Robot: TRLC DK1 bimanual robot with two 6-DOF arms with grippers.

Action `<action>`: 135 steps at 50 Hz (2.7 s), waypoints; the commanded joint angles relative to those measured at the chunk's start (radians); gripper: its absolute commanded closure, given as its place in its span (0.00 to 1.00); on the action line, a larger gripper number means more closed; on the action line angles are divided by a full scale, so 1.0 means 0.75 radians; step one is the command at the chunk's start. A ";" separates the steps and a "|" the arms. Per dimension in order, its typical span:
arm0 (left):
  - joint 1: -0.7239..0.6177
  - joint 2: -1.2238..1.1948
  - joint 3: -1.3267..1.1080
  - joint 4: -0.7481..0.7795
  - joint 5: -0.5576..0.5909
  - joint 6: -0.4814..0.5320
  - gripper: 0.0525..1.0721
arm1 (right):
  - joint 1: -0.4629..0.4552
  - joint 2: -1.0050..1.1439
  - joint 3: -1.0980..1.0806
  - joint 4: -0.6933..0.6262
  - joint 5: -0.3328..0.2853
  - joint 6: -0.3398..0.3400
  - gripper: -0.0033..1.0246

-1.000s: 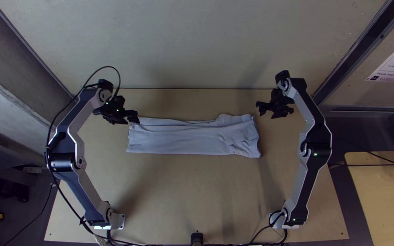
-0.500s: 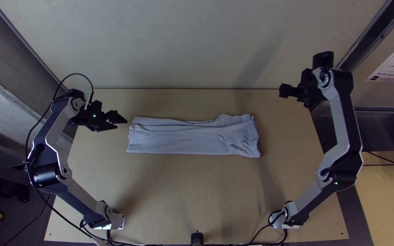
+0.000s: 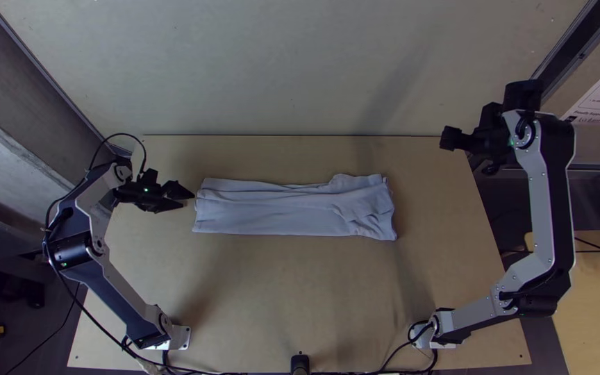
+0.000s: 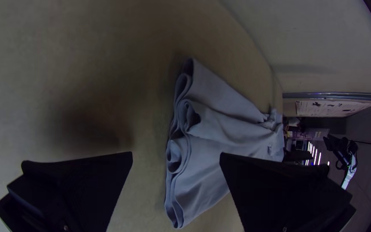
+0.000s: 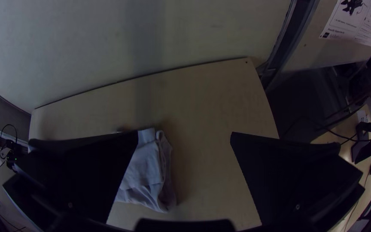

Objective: Fold the t-shirt

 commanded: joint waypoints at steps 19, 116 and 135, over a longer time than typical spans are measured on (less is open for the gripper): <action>-0.221 0.023 -0.184 0.177 0.078 -0.134 0.04 | 0.022 -0.031 -0.167 0.008 0.003 -0.015 0.04; -0.295 -0.407 0.070 0.046 -1.458 0.247 0.97 | 0.080 -0.322 -0.707 0.280 -0.001 0.124 0.04; -0.677 -0.370 0.215 -0.237 -1.519 0.042 0.98 | 0.008 -0.397 -0.772 0.282 0.001 0.101 0.04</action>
